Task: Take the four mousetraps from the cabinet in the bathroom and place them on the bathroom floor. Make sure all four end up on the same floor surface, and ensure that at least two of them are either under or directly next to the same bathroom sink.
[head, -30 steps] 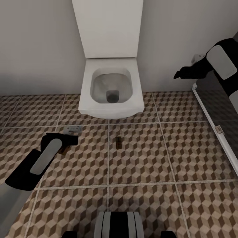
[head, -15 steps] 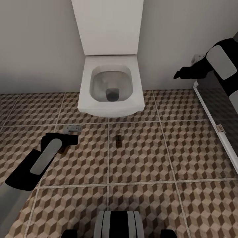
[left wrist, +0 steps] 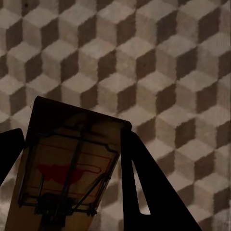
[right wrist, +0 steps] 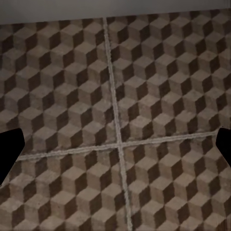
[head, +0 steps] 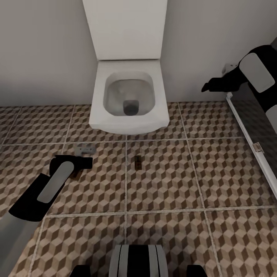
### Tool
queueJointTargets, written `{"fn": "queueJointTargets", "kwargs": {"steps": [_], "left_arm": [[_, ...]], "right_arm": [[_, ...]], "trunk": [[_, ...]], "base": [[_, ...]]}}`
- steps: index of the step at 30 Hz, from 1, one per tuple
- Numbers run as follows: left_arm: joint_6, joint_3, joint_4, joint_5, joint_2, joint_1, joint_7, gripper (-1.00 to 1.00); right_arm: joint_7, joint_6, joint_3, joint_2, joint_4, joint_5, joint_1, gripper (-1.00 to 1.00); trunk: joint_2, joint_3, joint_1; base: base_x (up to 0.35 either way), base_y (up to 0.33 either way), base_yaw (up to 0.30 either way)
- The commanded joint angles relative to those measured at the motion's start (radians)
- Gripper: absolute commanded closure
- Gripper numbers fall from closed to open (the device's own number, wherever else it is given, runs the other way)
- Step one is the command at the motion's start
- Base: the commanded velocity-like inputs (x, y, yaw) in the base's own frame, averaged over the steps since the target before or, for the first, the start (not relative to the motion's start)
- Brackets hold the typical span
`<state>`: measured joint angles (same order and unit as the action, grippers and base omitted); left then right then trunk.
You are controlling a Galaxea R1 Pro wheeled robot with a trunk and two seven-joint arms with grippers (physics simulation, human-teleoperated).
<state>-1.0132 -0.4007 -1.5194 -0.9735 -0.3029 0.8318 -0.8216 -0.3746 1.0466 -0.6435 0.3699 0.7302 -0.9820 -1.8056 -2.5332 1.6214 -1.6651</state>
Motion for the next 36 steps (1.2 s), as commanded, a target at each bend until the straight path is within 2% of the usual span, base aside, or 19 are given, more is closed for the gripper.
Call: {"fn": "queueJointTargets", "kwargs": {"steps": [1, 4, 12, 20, 26, 33, 36], "left_arm": [[-0.001, -0.002, 0.002, -0.008, 0.000, 0.001, -0.010, 1.00], [-0.001, -0.002, 0.022, -0.009, 0.000, 0.001, -0.009, 1.00], [0.013, -0.002, 0.172, -0.008, 0.001, 0.004, -0.004, 1.00], [0.059, -0.004, 0.280, 0.000, 0.001, 0.008, 0.108, 1.00], [0.078, -0.005, 0.289, 0.004, 0.001, 0.013, 0.133, 1.00], [0.093, -0.006, 0.283, 0.005, 0.000, 0.035, 0.142, 1.00], [0.109, -0.007, 0.273, 0.005, 0.001, 0.040, 0.143, 1.00]], "right_arm": [[-0.009, 0.001, -0.006, 0.001, 0.001, -0.010, -0.001, -1.00], [-0.009, 0.001, -0.006, -0.001, 0.001, -0.010, -0.001, -1.00], [-0.009, 0.001, -0.005, -0.012, 0.001, -0.012, -0.002, -1.00], [-0.009, 0.001, -0.004, -0.045, 0.001, -0.012, -0.003, -1.00], [-0.009, 0.001, -0.004, -0.049, 0.000, -0.011, -0.003, -1.00], [-0.009, 0.001, -0.004, -0.051, 0.000, -0.011, -0.004, -1.00], [-0.009, 0.001, -0.005, -0.051, 0.000, -0.011, -0.004, -1.00]], "trunk": [[-0.001, 0.005, 0.000], [-0.001, 0.016, -0.002], [-0.003, 0.047, -0.005], [-0.005, 0.078, -0.009], [-0.006, 0.101, -0.011], [-0.006, 0.101, -0.011], [-0.007, 0.113, -0.013]], "base": [[0.000, 0.000, 0.000], [0.000, 0.000, 0.000], [0.000, 0.000, 0.000], [0.000, 0.000, 0.000], [0.000, 0.000, 0.000], [0.000, 0.000, 0.000], [0.000, 0.000, 0.000]]}}
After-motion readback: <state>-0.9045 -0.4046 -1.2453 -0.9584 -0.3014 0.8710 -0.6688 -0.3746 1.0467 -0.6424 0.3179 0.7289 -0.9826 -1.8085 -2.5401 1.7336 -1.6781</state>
